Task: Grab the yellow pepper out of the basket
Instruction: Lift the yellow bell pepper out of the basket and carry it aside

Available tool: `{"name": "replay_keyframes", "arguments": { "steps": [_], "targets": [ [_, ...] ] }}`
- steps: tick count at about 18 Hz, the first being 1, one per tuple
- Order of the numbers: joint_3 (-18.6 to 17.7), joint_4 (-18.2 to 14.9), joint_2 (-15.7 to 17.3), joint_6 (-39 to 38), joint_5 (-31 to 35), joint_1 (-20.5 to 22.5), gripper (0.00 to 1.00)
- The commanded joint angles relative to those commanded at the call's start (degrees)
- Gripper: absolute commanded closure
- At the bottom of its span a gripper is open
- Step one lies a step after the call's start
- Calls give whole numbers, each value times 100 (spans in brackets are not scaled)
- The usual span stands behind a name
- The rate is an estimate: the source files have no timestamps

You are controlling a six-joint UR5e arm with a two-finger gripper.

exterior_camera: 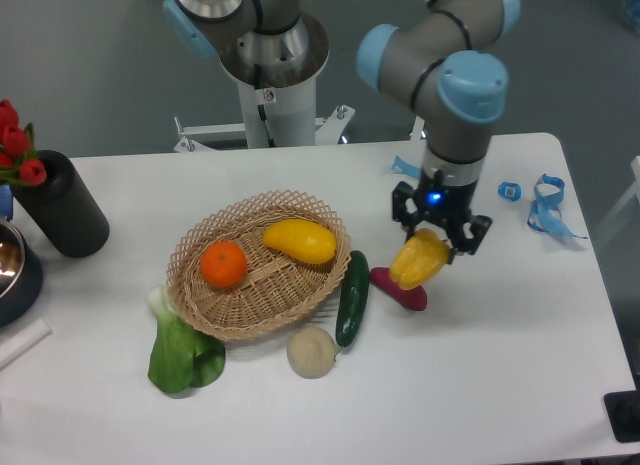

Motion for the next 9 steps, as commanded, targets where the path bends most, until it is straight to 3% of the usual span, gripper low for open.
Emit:
{"name": "replay_keyframes", "arguments": {
  "steps": [6,9],
  "targets": [
    [132,53,-61,27,96,115,43],
    [395,-9,-263,360,912,-17,43]
  ]
}}
